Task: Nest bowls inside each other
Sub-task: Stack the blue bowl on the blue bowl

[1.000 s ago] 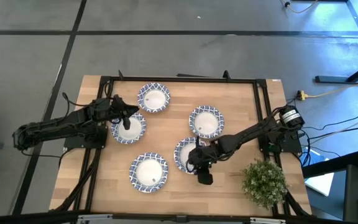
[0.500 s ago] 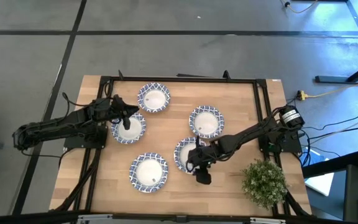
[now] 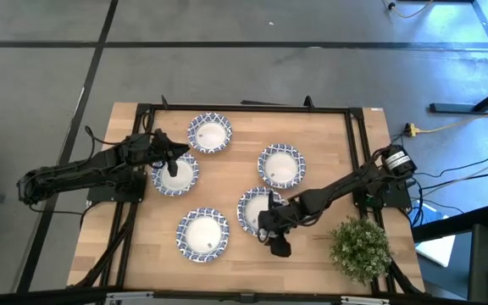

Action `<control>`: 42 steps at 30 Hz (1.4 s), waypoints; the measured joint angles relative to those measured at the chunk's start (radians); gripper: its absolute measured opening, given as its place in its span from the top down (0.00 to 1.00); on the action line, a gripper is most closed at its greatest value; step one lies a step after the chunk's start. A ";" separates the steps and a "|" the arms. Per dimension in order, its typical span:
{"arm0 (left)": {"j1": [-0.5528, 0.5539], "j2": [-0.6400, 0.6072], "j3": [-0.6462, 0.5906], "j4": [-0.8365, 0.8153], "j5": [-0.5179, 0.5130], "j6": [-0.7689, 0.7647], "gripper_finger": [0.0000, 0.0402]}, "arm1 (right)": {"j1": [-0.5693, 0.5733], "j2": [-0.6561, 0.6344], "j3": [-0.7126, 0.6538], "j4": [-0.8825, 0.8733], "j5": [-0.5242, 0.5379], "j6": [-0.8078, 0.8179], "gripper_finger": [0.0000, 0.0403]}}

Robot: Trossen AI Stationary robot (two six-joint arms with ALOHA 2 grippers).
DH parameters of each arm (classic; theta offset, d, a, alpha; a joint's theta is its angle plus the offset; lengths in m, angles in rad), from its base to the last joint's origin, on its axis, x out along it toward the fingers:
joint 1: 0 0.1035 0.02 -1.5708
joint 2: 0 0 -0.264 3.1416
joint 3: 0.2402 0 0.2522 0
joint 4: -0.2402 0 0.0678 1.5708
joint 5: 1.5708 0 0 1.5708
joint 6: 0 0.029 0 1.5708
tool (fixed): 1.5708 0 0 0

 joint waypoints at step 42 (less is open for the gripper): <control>0.000 0.000 0.000 -0.029 0.000 -0.002 0.88 | 0.026 0.069 0.001 -0.056 0.151 -0.074 0.75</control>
